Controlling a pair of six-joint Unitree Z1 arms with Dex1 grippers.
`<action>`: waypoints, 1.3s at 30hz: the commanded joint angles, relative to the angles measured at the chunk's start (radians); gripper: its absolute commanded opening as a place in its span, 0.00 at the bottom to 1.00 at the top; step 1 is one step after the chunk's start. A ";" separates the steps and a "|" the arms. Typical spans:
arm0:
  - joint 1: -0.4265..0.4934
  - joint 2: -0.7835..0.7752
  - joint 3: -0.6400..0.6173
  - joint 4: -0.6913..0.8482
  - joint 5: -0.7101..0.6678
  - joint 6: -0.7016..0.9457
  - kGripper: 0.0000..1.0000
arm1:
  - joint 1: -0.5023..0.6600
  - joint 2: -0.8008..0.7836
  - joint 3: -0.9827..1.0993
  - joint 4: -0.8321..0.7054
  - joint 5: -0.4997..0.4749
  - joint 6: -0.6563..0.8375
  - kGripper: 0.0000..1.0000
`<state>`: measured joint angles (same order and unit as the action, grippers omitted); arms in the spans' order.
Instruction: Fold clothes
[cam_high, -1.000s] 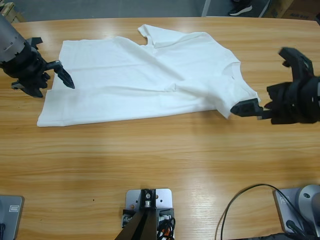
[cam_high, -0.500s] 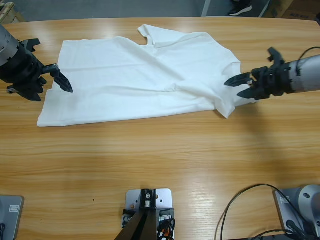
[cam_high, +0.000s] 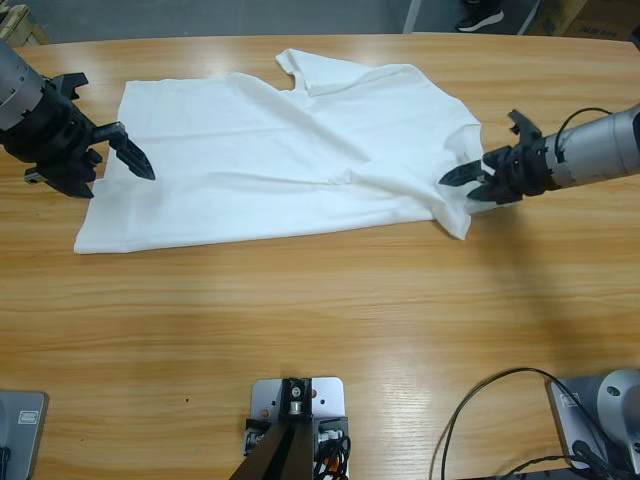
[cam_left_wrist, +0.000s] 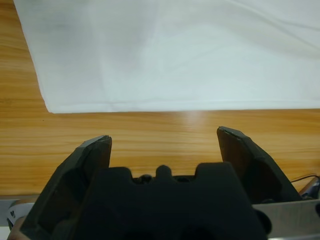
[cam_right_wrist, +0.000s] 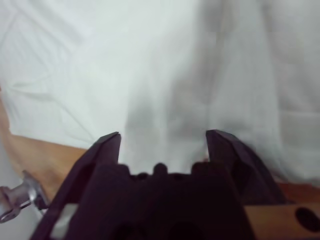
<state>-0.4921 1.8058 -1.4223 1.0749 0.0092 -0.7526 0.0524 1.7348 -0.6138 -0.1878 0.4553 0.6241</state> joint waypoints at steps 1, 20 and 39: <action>-0.003 0.025 0.047 -0.021 -0.017 -0.001 0.82 | -0.009 0.006 0.002 -0.016 -0.058 -0.043 0.71; -0.003 0.037 0.057 -0.036 -0.015 -0.002 0.82 | -0.016 0.138 -0.013 -0.197 0.129 -0.086 0.50; -0.003 0.035 0.064 -0.036 -0.015 -0.001 0.82 | -0.036 0.028 -0.022 -0.032 -0.008 -0.097 0.44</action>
<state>-0.4922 1.8065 -1.3931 1.0513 0.0091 -0.7526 0.0311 1.7507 -0.6350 -0.2684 0.4888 0.5277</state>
